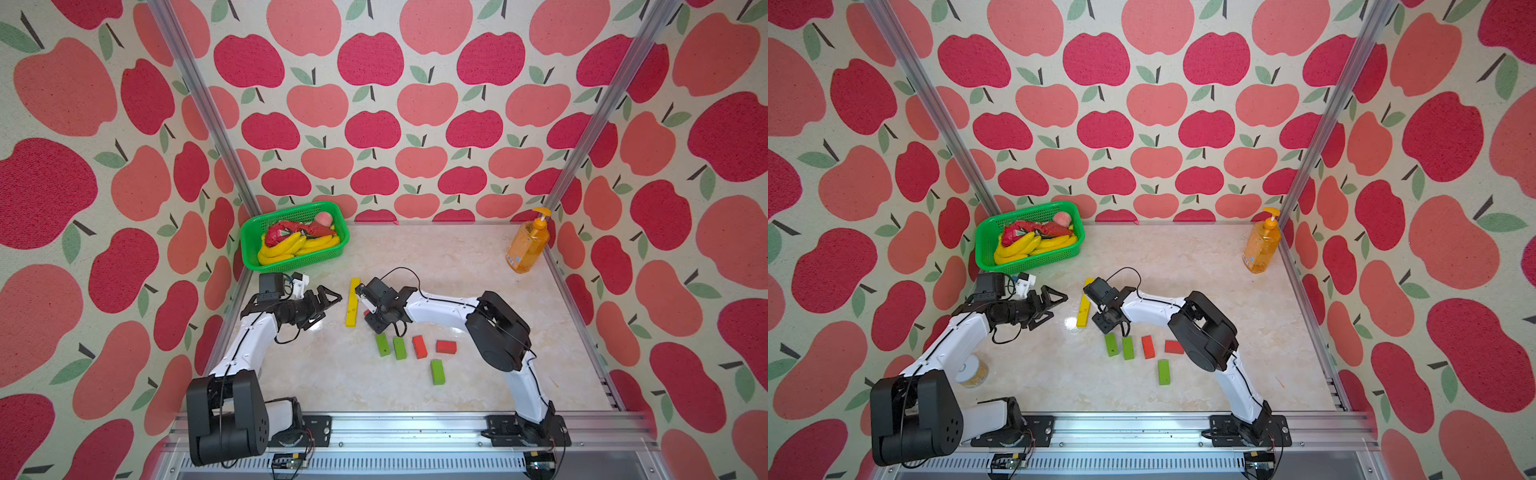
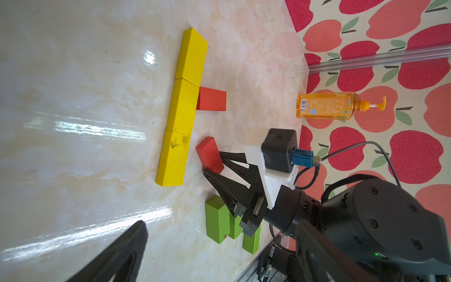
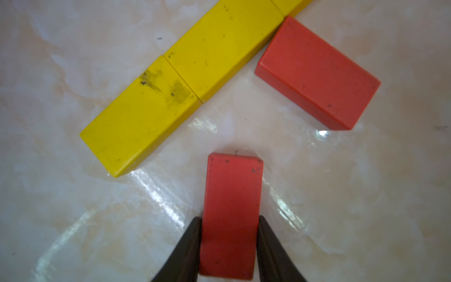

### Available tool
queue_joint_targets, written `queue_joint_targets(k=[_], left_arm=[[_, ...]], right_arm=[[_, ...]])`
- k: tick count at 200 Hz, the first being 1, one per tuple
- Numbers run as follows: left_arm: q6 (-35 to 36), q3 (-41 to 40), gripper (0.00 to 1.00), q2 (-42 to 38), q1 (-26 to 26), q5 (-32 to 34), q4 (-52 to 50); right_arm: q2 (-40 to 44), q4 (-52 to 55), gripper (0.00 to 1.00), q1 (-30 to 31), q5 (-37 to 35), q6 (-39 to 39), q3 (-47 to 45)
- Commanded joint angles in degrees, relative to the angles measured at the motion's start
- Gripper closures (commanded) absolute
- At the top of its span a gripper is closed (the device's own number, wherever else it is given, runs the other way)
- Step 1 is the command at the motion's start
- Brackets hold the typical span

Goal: Assemble the letter k with building blocks
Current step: Assemble the building block at the center of the board.

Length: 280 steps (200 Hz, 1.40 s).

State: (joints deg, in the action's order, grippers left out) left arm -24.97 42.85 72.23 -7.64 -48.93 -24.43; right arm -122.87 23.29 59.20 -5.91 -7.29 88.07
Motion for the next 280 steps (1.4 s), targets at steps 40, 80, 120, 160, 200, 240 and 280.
queue_joint_targets(k=[40,80,120,160,200,240,280], left_arm=[[-1.67,-0.99,0.02,-0.66,-0.38,1.38,-0.71],[-1.35,-0.93,0.02,-0.25,-0.40,1.47,-1.11],[-1.03,-0.51,0.02,0.35,-0.36,0.94,-1.39],[-0.49,0.38,0.02,2.02,-0.44,1.11,-2.72],[-0.26,0.57,0.02,3.71,-0.42,1.20,-2.83],[-0.21,0.57,0.02,3.36,-0.37,1.38,-3.08],[-0.25,0.39,0.02,3.54,-0.43,1.60,-3.00]], right_arm=[[-0.35,1.14,0.65,-3.83,8.08,10.71,-1.20],[-0.75,1.82,0.63,-6.20,10.27,13.86,0.06],[-1.82,3.21,0.63,-6.25,11.82,16.84,1.84],[-2.09,3.23,0.63,-6.20,13.05,18.13,2.45],[-3.16,3.81,0.63,-6.20,13.25,18.49,4.33],[-4.39,4.22,0.63,-6.16,13.45,18.80,6.09],[-4.92,4.57,0.63,-6.20,13.77,19.07,7.02]])
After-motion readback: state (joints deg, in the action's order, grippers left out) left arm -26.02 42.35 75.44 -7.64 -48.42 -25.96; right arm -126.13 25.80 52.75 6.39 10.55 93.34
